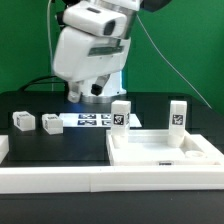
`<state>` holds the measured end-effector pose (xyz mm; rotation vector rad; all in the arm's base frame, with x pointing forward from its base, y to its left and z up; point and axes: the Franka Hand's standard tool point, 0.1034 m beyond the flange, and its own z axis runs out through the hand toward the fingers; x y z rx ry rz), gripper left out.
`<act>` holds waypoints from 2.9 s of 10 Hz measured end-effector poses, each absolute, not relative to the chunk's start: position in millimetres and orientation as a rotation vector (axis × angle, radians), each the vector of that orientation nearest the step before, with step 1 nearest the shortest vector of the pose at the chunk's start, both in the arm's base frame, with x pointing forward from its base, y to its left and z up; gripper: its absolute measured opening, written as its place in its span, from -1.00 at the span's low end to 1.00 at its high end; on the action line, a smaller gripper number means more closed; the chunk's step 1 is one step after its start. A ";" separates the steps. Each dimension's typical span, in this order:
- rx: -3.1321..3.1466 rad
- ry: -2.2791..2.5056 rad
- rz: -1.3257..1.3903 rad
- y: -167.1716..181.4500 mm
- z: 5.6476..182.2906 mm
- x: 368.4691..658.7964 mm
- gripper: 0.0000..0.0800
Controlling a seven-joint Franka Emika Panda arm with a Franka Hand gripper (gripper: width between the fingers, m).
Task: Assemble square table
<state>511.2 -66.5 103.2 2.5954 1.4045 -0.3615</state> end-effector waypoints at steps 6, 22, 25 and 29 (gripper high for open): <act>2.752 1.071 -0.367 -75.1 100.2 501.6 0.62; 2.865 0.817 -0.404 -130.0 43.5 419.7 0.62; 2.858 0.821 -0.461 -128.1 42.7 419.0 0.62; 2.734 0.766 -0.885 -128.1 29.6 412.0 0.62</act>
Offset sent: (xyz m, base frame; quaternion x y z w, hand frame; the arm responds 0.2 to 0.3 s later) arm 0.0000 0.0000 0.0000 0.0000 0.0000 0.1938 0.9810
